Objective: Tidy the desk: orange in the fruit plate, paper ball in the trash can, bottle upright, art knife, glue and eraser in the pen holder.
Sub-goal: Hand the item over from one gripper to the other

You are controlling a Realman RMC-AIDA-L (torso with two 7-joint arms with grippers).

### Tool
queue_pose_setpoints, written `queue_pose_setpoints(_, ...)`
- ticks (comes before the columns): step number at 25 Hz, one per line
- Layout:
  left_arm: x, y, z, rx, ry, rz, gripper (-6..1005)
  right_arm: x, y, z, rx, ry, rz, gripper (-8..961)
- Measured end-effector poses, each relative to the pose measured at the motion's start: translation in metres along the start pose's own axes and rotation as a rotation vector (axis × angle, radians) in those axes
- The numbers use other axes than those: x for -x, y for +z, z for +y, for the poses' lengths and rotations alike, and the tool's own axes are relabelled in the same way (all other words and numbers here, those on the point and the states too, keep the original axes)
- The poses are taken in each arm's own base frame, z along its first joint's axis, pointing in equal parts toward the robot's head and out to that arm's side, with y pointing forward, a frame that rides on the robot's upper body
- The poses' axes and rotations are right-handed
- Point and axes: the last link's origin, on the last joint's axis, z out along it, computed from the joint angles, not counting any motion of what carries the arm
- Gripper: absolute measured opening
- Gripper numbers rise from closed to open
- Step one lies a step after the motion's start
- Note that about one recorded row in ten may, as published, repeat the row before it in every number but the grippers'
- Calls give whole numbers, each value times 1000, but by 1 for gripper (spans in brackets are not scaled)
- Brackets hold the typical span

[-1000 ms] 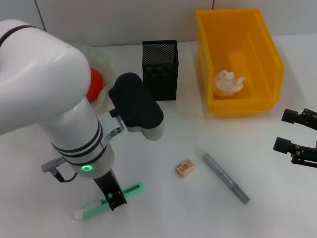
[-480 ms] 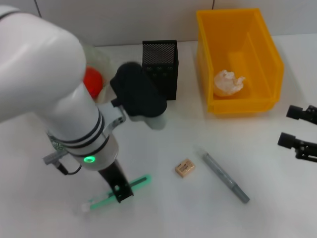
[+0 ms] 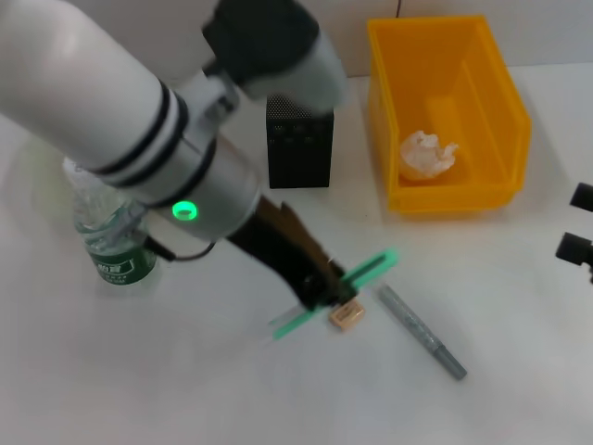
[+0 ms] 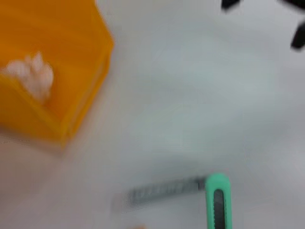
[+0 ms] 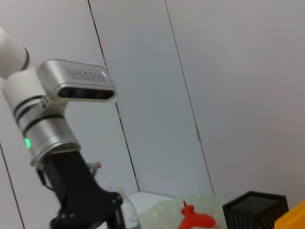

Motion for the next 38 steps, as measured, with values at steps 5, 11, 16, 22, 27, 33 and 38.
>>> queue_pose_setpoints(5,-4,-20,-15,-3,-39,127,183,9,-19,4,9,13,-30,784)
queue_pose_setpoints(11,-1,-34,-32,18,-133,254,183,10,-31,19,63,-95,-48,783)
queue_pose_setpoints(16,6,-44,-53,79,-275,326,184,0,-12,43,86,-520,-123,783)
queue_pose_setpoints(22,17,-45,-65,192,-411,402,184,-3,0,45,113,-692,-170,782)
queue_pose_setpoints(27,21,-41,-62,230,-436,413,183,-14,14,48,78,-953,-255,782)
queue_pose_setpoints(33,21,-41,-60,270,-485,423,184,-17,28,50,98,-1112,-296,781)
queue_pose_setpoints(38,23,-33,-58,302,-531,398,183,-24,37,51,62,-1263,-317,781)
